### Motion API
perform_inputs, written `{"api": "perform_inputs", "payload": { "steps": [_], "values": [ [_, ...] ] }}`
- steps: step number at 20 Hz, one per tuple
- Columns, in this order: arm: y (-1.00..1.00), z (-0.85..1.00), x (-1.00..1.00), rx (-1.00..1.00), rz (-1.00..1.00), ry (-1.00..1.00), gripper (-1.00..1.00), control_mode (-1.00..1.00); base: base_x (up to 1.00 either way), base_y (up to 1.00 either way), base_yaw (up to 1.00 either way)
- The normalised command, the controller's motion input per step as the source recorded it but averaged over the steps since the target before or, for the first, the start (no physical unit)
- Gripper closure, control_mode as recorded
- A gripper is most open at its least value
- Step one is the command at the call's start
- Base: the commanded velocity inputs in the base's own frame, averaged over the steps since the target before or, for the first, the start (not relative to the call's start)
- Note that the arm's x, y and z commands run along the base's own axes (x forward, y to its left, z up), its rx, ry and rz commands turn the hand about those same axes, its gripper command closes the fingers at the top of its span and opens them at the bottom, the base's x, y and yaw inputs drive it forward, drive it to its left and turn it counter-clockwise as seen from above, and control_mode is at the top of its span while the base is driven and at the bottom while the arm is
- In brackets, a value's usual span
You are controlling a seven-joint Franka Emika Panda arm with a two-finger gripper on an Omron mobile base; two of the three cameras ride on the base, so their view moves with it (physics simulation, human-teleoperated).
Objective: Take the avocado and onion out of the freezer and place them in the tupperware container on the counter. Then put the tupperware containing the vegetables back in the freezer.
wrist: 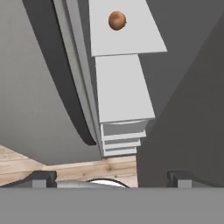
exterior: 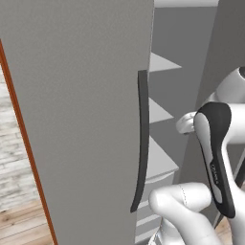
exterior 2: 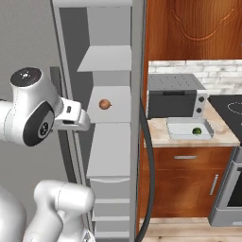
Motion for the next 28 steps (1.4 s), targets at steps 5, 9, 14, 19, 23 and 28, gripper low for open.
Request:
{"api": "perform_inputs", "payload": {
  "steps": [5,9,14,19,23,28],
  "values": [
    [-0.08,-0.12,0.23,0.07,0.0,-0.06,-1.0,-1.0,0.0,0.0,0.0],
    [-0.14,0.0,0.17,0.17,0.0,0.01,-1.0,-1.0,0.0,0.0,0.0],
    [-0.09,0.0,0.15,0.13,0.0,0.02,-1.0,-1.0,0.0,0.0,0.0],
    [0.0,0.0,0.11,0.08,0.0,0.1,-1.0,-1.0,0.0,0.0,0.0],
    [0.0,0.0,0.2,0.05,0.0,0.06,-1.0,-1.0,0.0,0.0,0.0],
    [0.0,-0.03,0.29,0.01,0.0,0.0,-1.0,-1.0,0.0,0.0,0.0]
  ]
}}
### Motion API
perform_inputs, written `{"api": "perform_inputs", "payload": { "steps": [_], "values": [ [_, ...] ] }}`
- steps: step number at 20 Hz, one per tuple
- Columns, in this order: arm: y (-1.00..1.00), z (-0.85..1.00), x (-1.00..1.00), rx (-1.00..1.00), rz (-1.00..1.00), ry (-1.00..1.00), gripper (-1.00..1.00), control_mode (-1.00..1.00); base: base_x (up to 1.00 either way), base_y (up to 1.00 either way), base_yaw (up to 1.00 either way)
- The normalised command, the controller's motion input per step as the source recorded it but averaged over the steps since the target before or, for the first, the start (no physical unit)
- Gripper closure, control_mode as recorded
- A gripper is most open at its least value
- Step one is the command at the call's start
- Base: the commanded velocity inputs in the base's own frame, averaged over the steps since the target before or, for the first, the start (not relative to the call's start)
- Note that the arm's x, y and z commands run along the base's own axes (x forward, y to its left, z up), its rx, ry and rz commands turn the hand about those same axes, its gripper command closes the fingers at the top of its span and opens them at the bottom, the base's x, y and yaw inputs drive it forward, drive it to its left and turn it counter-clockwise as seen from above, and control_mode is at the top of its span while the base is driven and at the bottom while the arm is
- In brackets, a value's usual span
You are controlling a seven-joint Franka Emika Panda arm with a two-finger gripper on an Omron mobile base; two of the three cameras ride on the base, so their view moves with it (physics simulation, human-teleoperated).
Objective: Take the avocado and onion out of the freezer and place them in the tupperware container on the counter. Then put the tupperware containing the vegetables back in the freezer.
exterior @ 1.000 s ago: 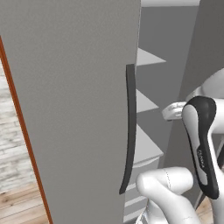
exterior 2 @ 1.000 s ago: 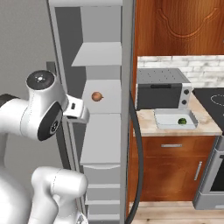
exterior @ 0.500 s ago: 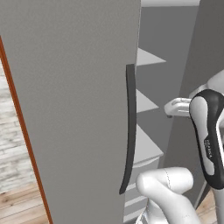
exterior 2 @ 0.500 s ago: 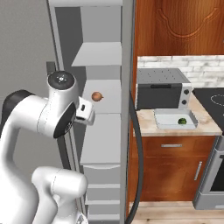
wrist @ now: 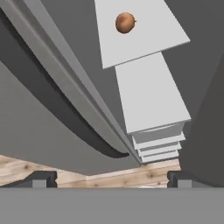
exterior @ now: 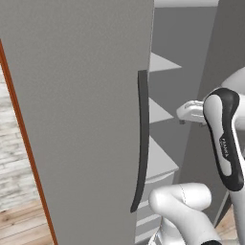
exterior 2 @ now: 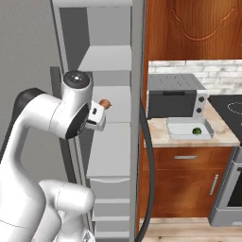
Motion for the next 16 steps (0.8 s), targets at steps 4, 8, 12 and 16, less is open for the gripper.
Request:
{"api": "perform_inputs", "payload": {
  "steps": [4,8,12,16],
  "values": [
    [0.0,-0.05,0.38,0.01,0.0,0.0,-1.0,-1.0,0.0,0.0,0.0],
    [0.0,-0.02,0.37,0.03,0.0,0.0,-1.0,-1.0,0.0,0.0,0.0],
    [0.0,-0.1,0.39,0.01,0.0,0.0,-1.0,-1.0,0.0,0.0,0.0],
    [0.0,-0.21,0.39,0.0,0.0,0.0,-1.0,-1.0,0.0,0.0,0.0]
  ]
}}
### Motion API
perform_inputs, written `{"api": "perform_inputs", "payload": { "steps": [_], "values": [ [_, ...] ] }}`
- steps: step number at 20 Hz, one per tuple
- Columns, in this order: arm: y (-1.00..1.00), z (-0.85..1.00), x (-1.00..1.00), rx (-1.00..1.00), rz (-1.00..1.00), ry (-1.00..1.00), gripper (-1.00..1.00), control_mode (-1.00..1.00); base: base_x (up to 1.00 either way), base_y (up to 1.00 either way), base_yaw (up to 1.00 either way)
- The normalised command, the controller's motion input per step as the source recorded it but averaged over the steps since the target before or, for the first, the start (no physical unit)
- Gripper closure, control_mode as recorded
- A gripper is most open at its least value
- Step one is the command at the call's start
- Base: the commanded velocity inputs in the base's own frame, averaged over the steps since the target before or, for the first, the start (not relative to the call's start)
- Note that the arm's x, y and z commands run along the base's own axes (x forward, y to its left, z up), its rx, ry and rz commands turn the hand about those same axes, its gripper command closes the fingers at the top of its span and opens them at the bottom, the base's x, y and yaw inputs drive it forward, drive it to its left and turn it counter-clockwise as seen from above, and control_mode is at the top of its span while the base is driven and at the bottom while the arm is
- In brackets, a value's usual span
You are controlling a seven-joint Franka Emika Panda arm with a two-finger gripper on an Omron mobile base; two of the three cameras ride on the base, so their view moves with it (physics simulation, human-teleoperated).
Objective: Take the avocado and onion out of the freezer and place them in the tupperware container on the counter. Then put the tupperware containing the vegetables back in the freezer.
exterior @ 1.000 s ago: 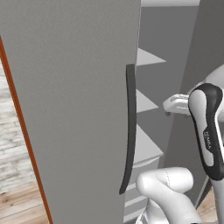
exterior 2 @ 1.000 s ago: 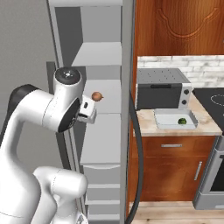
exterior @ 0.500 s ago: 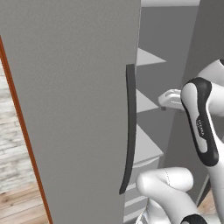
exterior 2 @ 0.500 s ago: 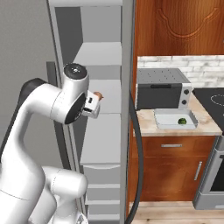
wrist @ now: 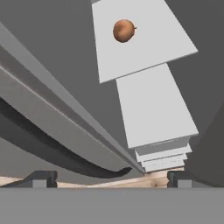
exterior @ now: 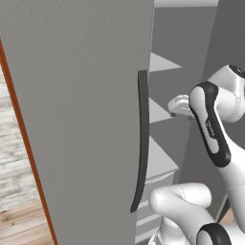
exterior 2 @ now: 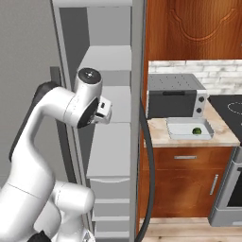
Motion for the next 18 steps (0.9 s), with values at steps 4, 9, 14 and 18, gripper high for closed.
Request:
{"api": "perform_inputs", "payload": {
  "steps": [4,9,14,18],
  "values": [
    [0.0,-0.12,0.41,0.01,0.0,0.0,-1.0,-1.0,0.0,0.0,0.0],
    [0.0,-0.11,0.39,0.01,0.0,0.0,-1.0,-1.0,0.0,0.0,0.0],
    [0.0,-0.11,0.36,0.05,0.0,0.0,-1.0,-1.0,0.0,0.0,0.0],
    [0.0,-0.13,0.33,0.05,0.0,0.0,-1.0,-1.0,0.0,0.0,0.0]
  ]
}}
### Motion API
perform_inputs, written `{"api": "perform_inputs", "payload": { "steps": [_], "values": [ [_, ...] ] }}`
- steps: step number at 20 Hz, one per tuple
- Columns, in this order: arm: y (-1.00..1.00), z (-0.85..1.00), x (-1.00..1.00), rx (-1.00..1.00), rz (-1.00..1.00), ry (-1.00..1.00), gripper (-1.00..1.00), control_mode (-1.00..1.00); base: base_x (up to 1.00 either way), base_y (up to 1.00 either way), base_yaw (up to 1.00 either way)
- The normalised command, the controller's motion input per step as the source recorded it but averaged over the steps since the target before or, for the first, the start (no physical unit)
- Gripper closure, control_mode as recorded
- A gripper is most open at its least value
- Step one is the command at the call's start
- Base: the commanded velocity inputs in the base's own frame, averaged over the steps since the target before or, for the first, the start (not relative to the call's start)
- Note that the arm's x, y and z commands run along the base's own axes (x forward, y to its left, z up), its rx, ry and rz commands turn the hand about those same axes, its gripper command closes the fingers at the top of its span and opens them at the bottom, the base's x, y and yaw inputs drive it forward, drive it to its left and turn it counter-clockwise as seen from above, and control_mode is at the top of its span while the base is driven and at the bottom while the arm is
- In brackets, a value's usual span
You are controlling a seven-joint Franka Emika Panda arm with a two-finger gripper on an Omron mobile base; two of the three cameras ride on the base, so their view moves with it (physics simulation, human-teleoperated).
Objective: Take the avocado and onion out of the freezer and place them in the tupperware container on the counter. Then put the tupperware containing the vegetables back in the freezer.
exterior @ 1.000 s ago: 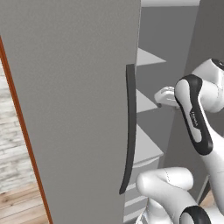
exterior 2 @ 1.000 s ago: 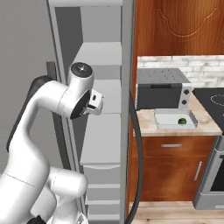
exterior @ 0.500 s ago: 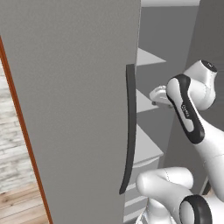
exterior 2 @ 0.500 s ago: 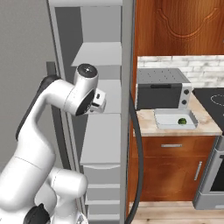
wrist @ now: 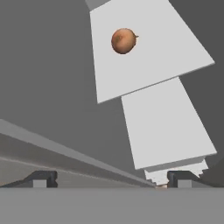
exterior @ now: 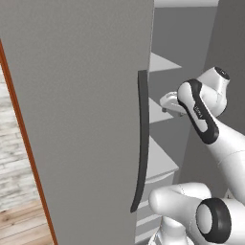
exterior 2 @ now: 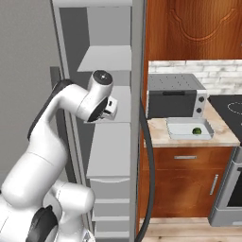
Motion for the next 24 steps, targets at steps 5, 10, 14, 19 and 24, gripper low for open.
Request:
{"api": "perform_inputs", "payload": {
  "steps": [5,10,14,19,24],
  "values": [
    [0.0,-0.08,0.27,0.03,0.0,0.0,-1.0,-1.0,0.0,0.0,0.0],
    [0.0,0.0,0.02,0.0,0.0,0.0,-1.0,-1.0,0.0,0.0,0.0],
    [0.0,-0.28,0.03,0.0,0.0,-0.08,-1.0,-1.0,0.0,0.0,0.0],
    [0.0,-0.22,0.08,0.01,0.0,-0.02,-1.0,-1.0,0.0,0.0,0.0],
    [0.01,-0.01,0.23,0.05,0.0,0.0,-1.0,-1.0,0.0,0.0,0.0]
  ]
}}
